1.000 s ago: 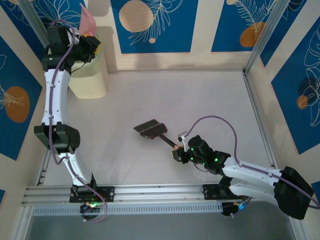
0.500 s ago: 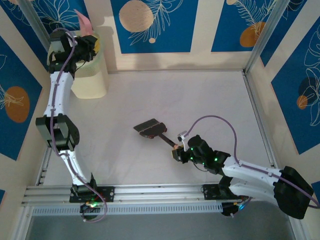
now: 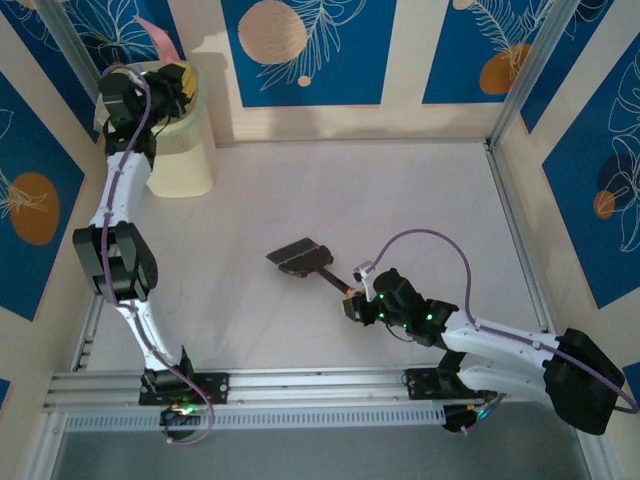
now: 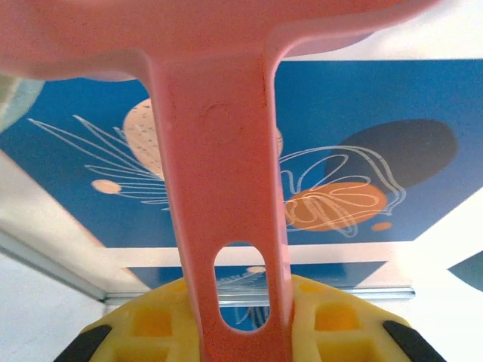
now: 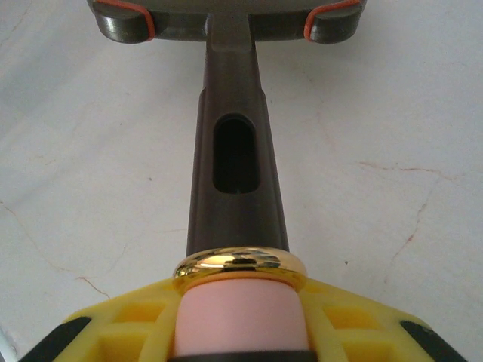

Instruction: Sweep away the paper scraps from the table

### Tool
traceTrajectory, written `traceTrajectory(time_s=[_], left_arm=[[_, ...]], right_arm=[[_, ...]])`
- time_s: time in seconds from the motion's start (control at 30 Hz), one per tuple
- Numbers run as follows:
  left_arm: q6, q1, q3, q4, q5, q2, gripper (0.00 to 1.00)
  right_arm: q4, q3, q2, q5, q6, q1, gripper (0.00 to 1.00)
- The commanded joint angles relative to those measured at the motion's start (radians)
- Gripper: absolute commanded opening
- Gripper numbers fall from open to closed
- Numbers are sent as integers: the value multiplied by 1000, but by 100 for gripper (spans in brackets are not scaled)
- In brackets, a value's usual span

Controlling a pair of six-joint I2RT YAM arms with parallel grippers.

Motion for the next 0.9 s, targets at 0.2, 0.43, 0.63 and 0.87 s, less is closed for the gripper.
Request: traceTrajectory(time_s=[0.2,0.43,0.63,0.87], left_arm=[[-85,16,-50,204,-13,1,0],[-26,15,-38,146,9,-27,0],[83,5,-63,42,35,-103,0],[221,-44,-101,-105,44,-221,0]], right_arm=[[49,39,0,17,-22,5,0],[42,40,-2,25,-22,5,0],[37,34,-21,46,-13,5,0],[18,20,-71,87,-1,0,0]])
